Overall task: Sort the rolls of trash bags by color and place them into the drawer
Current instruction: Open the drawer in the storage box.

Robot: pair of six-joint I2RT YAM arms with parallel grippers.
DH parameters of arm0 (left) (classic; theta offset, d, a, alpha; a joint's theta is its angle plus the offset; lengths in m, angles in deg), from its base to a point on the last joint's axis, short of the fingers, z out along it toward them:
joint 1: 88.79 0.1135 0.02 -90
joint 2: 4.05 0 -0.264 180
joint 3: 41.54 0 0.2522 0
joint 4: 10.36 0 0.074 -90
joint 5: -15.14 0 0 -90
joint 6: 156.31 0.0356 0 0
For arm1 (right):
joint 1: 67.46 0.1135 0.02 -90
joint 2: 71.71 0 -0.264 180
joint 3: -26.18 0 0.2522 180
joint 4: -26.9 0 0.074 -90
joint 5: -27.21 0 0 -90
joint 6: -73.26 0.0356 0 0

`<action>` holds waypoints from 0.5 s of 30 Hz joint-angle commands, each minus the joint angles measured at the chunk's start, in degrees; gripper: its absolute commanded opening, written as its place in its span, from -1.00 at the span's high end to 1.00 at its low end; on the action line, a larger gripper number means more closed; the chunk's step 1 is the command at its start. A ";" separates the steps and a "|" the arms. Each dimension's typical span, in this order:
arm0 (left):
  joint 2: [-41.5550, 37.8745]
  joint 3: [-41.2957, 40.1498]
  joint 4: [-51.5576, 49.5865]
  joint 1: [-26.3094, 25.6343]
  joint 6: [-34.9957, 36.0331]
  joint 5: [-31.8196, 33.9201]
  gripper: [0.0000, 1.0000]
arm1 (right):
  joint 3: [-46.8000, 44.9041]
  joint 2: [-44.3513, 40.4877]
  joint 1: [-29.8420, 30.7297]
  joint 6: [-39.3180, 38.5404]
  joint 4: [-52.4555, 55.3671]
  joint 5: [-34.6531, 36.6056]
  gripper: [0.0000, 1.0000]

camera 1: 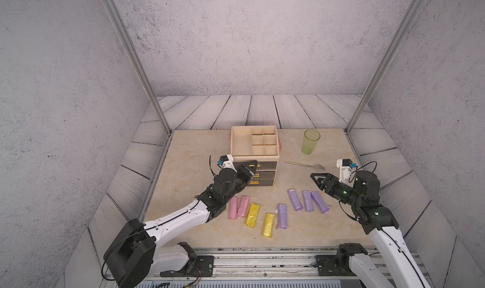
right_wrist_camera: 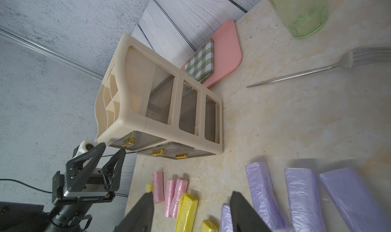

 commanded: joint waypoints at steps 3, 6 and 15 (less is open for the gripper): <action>0.26 -0.47 0.52 -0.29 1.27 1.64 0.13 | -0.17 -1.25 0.15 0.56 0.20 0.31 -0.24; 1.59 -0.50 1.90 -0.33 1.35 1.59 0.27 | 0.01 -1.55 0.16 0.61 0.34 0.39 -0.24; 2.37 -1.34 2.07 -0.64 0.38 1.83 0.16 | -0.38 -1.82 0.18 0.83 0.35 0.13 -0.25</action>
